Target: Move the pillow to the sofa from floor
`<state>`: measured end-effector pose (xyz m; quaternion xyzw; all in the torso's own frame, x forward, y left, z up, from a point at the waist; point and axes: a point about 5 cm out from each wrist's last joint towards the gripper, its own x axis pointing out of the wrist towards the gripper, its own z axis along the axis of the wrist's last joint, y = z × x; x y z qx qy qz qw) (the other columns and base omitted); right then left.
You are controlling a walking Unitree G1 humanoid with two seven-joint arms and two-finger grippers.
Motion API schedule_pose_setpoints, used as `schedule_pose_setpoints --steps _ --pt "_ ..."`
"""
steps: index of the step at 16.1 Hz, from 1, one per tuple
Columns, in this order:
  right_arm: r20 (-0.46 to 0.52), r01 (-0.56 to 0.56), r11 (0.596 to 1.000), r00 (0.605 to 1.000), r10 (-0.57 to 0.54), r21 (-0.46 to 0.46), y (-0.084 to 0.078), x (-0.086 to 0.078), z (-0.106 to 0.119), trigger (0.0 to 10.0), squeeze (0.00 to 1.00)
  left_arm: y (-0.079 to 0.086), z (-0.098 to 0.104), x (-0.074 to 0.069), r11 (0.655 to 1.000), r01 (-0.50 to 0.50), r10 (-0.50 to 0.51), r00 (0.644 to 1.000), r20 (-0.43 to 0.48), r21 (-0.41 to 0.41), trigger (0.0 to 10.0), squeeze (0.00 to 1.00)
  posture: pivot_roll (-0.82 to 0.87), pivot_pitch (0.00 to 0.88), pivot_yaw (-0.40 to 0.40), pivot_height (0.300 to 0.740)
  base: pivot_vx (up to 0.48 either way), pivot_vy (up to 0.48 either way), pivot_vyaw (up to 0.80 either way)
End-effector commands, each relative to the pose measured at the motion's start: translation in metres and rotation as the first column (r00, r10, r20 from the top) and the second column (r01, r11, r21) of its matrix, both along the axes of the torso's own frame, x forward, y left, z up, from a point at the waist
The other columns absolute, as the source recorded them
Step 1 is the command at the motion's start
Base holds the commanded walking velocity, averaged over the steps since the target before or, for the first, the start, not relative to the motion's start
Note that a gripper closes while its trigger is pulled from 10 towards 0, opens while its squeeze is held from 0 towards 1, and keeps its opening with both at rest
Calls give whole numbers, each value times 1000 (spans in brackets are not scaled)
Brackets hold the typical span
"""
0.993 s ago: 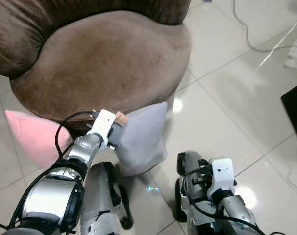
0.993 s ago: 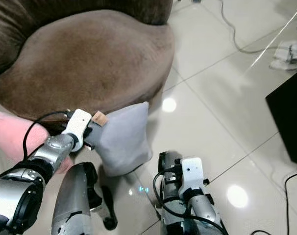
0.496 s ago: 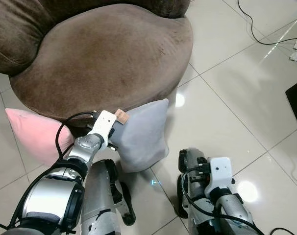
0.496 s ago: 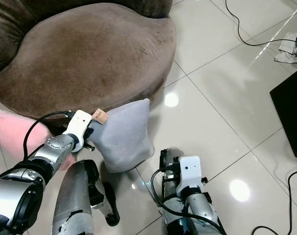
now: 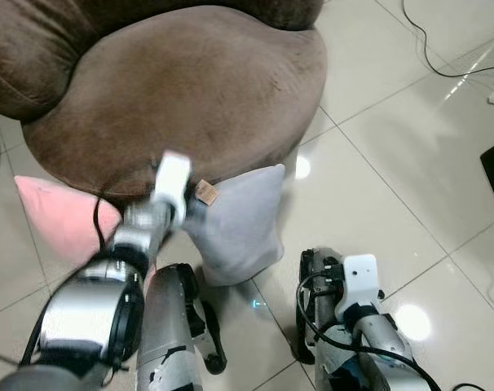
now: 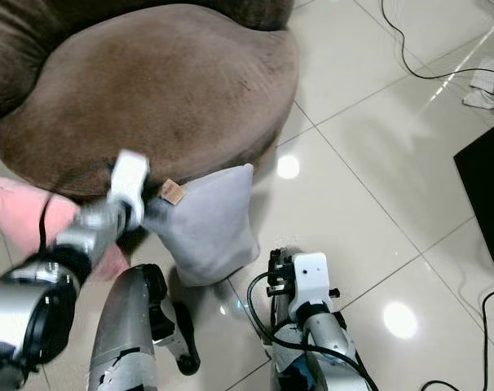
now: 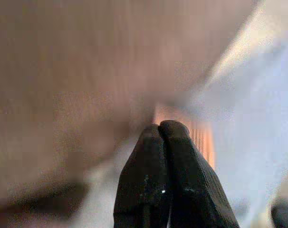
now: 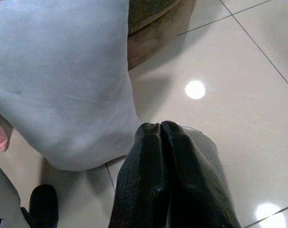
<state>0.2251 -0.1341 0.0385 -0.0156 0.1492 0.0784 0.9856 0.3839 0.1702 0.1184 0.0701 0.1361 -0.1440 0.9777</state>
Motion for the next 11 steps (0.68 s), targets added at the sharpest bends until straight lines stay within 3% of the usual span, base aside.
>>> schedule_pose_setpoints --steps 1,11 --pt "-42 6 1000 999 -6 -3 0 -7 -11 10000 0 4 -11 -7 1000 12 -13 999 -36 -26 10000 1000 -229 324 80 569 0 0 0" --pt "-19 -15 1000 1000 15 7 7 8 -9 10000 0 4 -15 -9 1000 27 -27 999 -32 -11 10000 1000 -201 313 82 569 0 0 0"
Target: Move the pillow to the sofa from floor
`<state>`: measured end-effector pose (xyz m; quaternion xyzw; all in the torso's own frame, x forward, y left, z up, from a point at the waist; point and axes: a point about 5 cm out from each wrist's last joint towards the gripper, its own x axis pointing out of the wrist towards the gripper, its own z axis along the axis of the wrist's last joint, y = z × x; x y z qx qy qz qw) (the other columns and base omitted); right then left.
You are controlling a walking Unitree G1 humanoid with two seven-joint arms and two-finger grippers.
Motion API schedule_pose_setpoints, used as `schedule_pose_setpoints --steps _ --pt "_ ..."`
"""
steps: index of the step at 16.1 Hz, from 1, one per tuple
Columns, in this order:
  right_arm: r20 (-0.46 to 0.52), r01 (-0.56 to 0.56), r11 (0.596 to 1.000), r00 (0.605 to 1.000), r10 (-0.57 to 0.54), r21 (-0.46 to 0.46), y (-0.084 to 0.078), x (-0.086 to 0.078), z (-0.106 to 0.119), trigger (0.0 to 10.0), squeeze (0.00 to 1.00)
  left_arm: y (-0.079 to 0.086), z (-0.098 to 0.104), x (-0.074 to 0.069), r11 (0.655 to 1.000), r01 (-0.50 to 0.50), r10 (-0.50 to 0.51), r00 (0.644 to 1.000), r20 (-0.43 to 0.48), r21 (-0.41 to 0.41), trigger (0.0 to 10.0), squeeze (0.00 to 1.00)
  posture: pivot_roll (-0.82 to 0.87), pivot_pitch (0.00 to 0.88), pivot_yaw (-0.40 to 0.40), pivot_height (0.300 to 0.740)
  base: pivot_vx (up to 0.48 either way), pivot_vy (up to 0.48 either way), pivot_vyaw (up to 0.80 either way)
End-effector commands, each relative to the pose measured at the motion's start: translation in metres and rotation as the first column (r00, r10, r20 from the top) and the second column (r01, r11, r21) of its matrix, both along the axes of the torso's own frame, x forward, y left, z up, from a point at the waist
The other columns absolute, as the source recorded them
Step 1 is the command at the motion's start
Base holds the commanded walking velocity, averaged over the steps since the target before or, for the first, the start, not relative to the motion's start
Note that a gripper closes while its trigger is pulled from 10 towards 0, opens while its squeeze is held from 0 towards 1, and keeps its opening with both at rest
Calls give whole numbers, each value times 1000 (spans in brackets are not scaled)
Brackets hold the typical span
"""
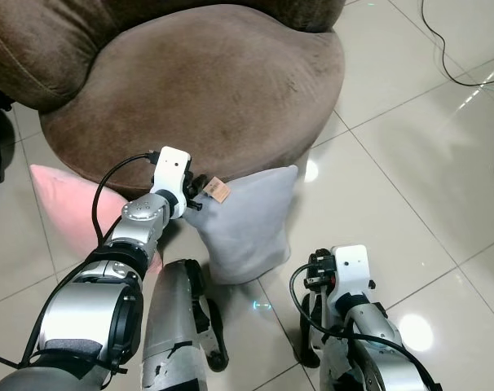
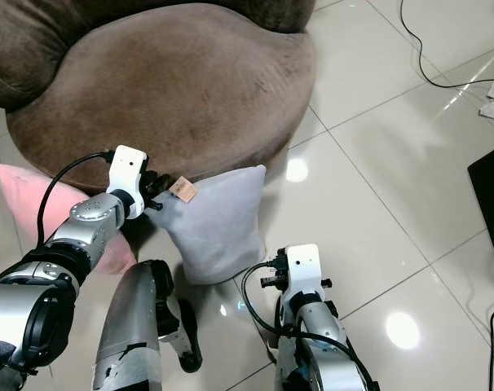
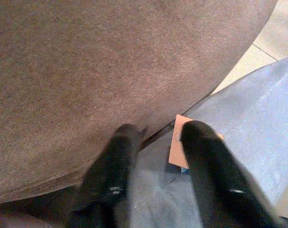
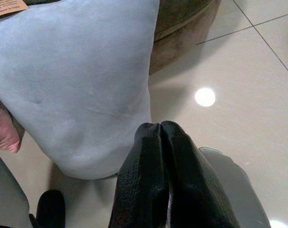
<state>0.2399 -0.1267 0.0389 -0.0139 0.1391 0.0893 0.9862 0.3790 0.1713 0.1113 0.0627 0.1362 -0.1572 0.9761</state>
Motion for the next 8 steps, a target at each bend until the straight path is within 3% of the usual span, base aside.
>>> schedule_pose_setpoints --steps 1,2,3,4,5,8 --pt "-39 6 1000 999 -6 -2 0 -7 -9 10000 0 1 -8 -4 1000 10 -10 1000 -29 6 10000 1000 -202 313 82 569 0 0 0" --pt "-39 6 1000 999 -6 -2 0 -7 -10 10000 0 -3 -10 -5 998 48 -47 998 -28 41 10000 1000 -202 315 82 569 0 0 0" --pt "-39 7 1000 999 -8 -1 0 -7 -10 10000 0 -8 -11 -7 996 89 -88 996 -24 29 0 1000 -202 316 84 569 0 0 0" --pt "-39 8 1000 999 -8 -3 -1 -7 -10 10000 0 -9 -11 -7 995 96 -96 995 -25 -6 0 702 -205 318 83 569 0 0 0" --pt "-38 8 1000 999 -8 -3 -1 -6 -10 10000 0 -8 -12 -7 997 78 -78 997 -20 24 0 0 -205 317 84 569 0 0 0" --pt "-36 13 1000 999 -13 -5 -2 -6 -10 10000 0 -4 -14 -7 997 46 -45 999 -25 63 0 0 -206 319 84 569 0 0 0"
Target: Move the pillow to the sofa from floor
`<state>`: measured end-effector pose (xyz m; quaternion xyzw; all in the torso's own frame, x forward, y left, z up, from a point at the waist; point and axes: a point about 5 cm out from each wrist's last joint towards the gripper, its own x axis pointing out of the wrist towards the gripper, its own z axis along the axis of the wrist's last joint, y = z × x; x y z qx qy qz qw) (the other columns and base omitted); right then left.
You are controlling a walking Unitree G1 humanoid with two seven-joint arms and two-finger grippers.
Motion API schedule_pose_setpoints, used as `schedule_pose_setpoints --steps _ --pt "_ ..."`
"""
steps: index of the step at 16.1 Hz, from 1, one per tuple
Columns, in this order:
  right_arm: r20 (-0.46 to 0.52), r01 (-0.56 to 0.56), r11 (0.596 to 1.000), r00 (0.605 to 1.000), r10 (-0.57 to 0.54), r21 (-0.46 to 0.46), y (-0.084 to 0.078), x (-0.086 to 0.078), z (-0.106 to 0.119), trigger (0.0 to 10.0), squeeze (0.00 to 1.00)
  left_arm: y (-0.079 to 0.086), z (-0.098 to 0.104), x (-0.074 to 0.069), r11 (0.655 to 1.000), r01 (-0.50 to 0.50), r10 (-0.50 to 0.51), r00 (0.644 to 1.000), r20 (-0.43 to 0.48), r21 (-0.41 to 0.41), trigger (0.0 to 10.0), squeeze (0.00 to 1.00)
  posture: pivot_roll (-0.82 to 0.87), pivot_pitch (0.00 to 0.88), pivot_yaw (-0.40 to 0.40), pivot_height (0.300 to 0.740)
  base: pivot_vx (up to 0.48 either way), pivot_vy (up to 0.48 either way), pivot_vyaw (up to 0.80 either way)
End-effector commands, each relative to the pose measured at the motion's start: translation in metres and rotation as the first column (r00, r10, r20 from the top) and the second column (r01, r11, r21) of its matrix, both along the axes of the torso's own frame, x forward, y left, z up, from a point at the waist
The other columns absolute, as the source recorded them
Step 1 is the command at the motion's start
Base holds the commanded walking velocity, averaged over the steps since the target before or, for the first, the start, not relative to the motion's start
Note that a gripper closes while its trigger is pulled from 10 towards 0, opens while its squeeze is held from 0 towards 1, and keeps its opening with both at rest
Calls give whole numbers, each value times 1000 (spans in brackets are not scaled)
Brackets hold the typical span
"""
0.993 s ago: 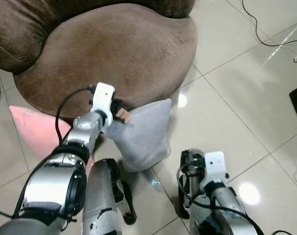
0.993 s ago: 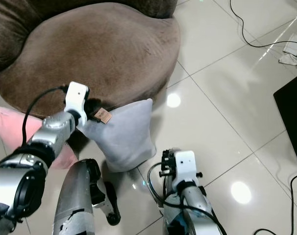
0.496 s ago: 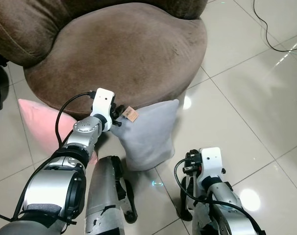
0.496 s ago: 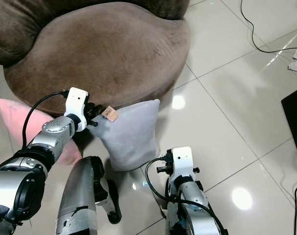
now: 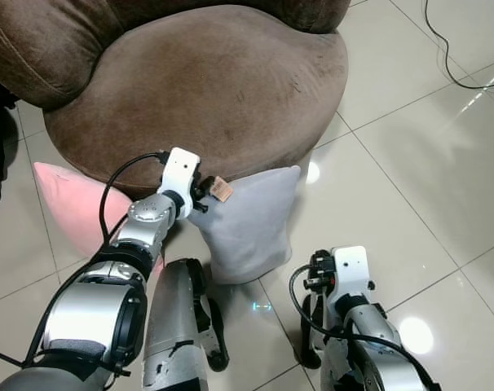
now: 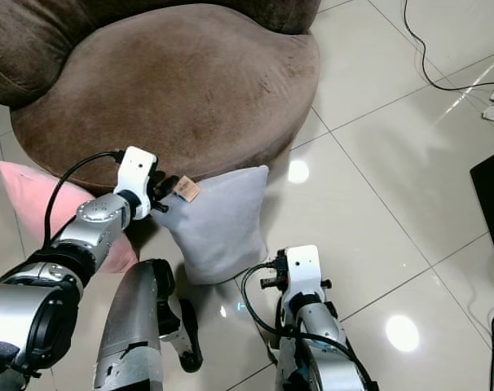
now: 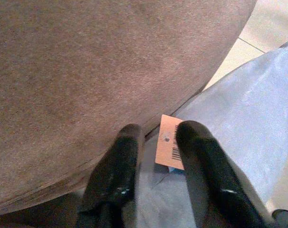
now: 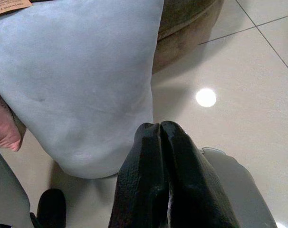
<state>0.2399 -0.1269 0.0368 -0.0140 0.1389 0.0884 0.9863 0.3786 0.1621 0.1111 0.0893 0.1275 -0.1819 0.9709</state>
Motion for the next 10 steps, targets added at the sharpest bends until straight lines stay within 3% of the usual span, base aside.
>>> schedule_pose_setpoints --steps 1,10 --pt "-35 12 1000 999 -12 -4 -2 -6 -8 10000 0 6 -14 -7 1000 -13 13 999 -48 15 0 0 -206 320 85 569 0 0 0" --pt "-36 14 1000 999 -14 -5 -2 -6 -9 10000 0 6 -14 -7 999 -17 18 999 -49 30 0 0 -207 313 87 569 0 0 0"
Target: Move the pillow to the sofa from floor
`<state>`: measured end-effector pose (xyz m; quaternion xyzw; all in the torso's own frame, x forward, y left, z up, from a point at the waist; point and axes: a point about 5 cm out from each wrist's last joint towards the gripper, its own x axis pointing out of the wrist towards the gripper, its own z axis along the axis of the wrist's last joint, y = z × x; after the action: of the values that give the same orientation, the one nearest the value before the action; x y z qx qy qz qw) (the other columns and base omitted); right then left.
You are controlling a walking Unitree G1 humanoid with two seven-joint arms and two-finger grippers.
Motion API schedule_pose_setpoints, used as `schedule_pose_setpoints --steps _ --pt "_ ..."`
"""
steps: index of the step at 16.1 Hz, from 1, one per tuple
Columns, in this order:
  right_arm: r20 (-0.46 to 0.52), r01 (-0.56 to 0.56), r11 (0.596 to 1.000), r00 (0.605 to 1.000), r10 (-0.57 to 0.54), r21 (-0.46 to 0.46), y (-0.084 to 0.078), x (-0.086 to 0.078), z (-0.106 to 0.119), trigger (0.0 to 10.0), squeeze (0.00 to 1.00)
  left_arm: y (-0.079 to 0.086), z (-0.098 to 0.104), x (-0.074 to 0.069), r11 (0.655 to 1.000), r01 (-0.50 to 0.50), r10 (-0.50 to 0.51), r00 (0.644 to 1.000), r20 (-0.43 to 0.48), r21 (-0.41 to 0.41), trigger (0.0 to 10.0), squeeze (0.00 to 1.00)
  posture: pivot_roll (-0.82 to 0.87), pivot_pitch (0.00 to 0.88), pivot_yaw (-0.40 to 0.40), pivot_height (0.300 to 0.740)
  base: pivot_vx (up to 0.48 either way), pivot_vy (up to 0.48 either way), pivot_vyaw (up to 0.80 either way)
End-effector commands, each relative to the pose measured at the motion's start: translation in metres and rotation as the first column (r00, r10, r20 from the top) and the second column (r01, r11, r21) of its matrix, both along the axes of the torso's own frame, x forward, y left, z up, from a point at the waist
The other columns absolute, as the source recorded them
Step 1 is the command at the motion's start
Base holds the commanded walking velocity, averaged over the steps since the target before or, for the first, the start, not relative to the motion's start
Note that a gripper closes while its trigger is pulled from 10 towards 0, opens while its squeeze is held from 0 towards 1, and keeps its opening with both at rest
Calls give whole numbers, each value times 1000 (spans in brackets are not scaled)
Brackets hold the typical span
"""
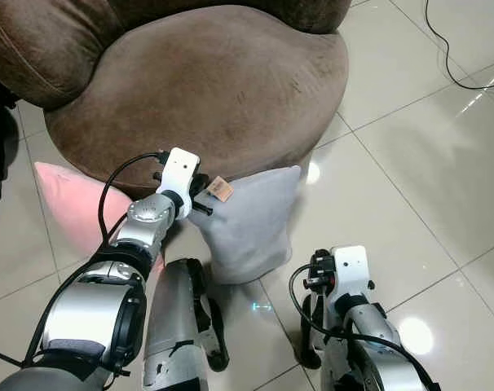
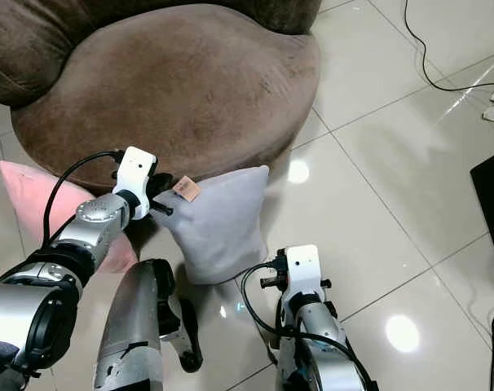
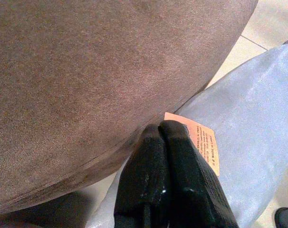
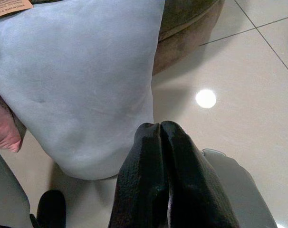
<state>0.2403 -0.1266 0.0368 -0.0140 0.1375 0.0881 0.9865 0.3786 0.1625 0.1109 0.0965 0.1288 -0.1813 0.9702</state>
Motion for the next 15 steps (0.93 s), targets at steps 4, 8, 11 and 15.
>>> schedule_pose_setpoints --steps 4,8,11,15 --pt "-39 14 1000 999 -14 -3 -1 -7 -9 10000 0 6 -15 -8 1000 -3 4 998 -58 4 0 0 -206 309 91 569 0 0 0" --pt "-46 18 1000 999 -18 5 2 -11 -10 10000 0 23 -20 -11 999 -37 28 978 -205 -39 10000 0 -211 324 103 569 0 0 0" --pt "-56 26 1000 998 -25 10 3 -16 -12 10000 0 48 -18 -13 979 -165 121 944 -308 -121 10000 0 -224 337 116 569 0 0 0" --pt "-70 44 999 997 -43 15 4 -23 -16 10000 0 53 2 -4 911 -276 169 928 -332 -308 10000 0 -235 339 133 569 0 0 0"
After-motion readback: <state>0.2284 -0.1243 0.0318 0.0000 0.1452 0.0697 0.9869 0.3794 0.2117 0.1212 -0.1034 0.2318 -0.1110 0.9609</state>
